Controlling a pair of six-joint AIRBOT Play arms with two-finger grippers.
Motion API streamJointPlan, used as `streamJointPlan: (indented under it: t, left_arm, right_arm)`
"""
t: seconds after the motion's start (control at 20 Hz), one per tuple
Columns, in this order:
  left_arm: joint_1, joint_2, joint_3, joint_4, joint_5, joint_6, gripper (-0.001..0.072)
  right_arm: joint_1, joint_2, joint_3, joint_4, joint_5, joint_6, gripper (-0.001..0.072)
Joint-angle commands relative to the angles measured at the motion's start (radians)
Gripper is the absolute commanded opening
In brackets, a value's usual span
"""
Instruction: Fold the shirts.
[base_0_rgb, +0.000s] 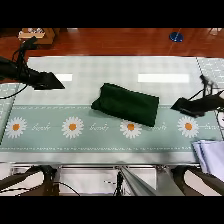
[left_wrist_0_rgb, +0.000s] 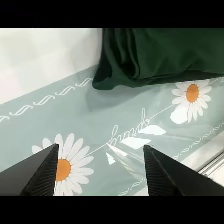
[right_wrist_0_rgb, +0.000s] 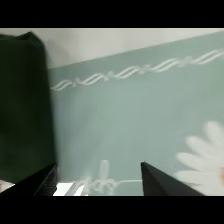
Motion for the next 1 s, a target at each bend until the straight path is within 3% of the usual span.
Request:
streamJointPlan:
  t: [0.0, 0.15, 0.35, 0.4, 0.45, 0.5, 0.55, 0.75, 0.95]
  left_arm:
    - [-0.001, 0.000, 0.000, 0.037, 0.000, -0.059, 0.0616]
    - [-0.001, 0.000, 0.000, 0.037, 0.000, -0.082, 0.0616]
    - [-0.001, 0.000, 0.000, 0.037, -0.023, -0.108, 0.0616]
    - [-0.001, 0.000, 0.000, 0.037, -0.033, -0.107, 0.0615]
    - [-0.001, 0.000, 0.000, 0.037, -0.041, -0.107, 0.0616]
    - [-0.001, 0.000, 0.000, 0.037, -0.046, -0.108, 0.0616]
    - [-0.001, 0.000, 0.000, 0.037, -0.051, -0.108, 0.0615]
    - [-0.001, 0.000, 0.000, 0.037, -0.064, -0.107, 0.0615]
    - [-0.001, 0.000, 0.000, 0.037, -0.056, -0.106, 0.0615]
  right_arm:
    - [0.013, -0.084, -0.115, 0.329, -0.127, -0.146, 0.0608]
    - [0.098, -0.164, -0.118, 0.459, -0.186, -0.219, 0.0608]
    - [0.235, -0.251, -0.118, 0.505, -0.294, -0.172, 0.0581]
    - [0.256, -0.261, -0.118, 0.507, -0.312, -0.165, 0.0516]
    - [0.267, -0.263, -0.117, 0.507, -0.322, -0.166, 0.0392]
    - [0.266, -0.261, -0.116, 0.508, -0.319, -0.166, 0.0170]
    - [0.254, -0.256, -0.108, 0.510, -0.291, -0.167, 0.0023]
    - [0.185, -0.120, -0.016, 0.451, -0.152, -0.208, 0.0021]
    - [0.056, 0.127, 0.137, 0.333, -0.058, -0.076, 0.0021]
